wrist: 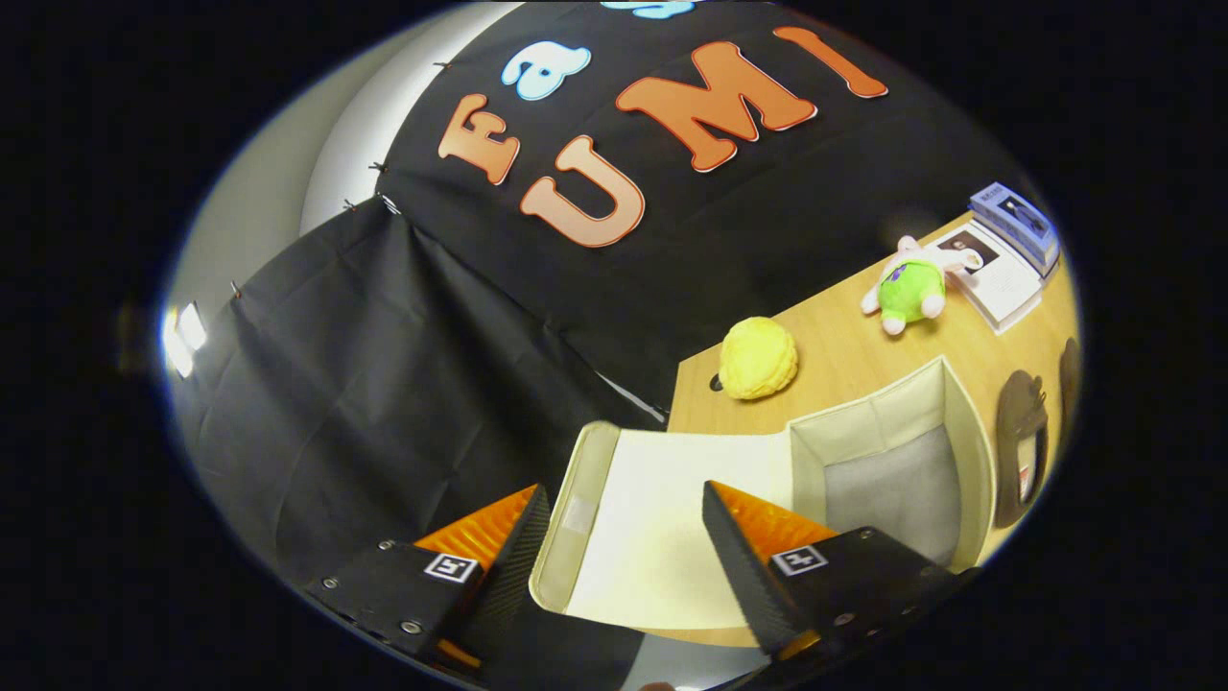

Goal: Open the storage box then place both shoes into the box .Put the left shoe in first, then the right shoe, with the right side of both shoes facing outward in a uniform manner.

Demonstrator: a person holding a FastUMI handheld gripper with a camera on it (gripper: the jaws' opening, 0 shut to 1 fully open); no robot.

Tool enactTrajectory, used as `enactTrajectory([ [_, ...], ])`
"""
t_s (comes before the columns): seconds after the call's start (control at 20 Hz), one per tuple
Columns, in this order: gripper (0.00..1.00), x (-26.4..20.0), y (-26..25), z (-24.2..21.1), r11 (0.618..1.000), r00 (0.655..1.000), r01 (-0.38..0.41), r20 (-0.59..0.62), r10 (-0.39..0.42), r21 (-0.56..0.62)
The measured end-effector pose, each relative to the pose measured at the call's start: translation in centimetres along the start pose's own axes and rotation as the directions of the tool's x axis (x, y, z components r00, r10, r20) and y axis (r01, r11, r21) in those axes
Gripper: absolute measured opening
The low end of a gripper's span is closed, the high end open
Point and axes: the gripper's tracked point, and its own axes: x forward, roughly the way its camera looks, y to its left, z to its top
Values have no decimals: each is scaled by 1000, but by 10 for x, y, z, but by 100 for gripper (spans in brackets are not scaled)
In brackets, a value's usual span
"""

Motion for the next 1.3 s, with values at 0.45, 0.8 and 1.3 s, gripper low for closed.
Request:
enactTrajectory([
  [0.45,98,-76,-192,59,914,899,406,189,-395,-19],
  [0.8,98,-126,-300,61,753,750,649,255,-611,-106],
  [1.3,85,-107,-386,-9,636,671,737,141,-727,-229],
])
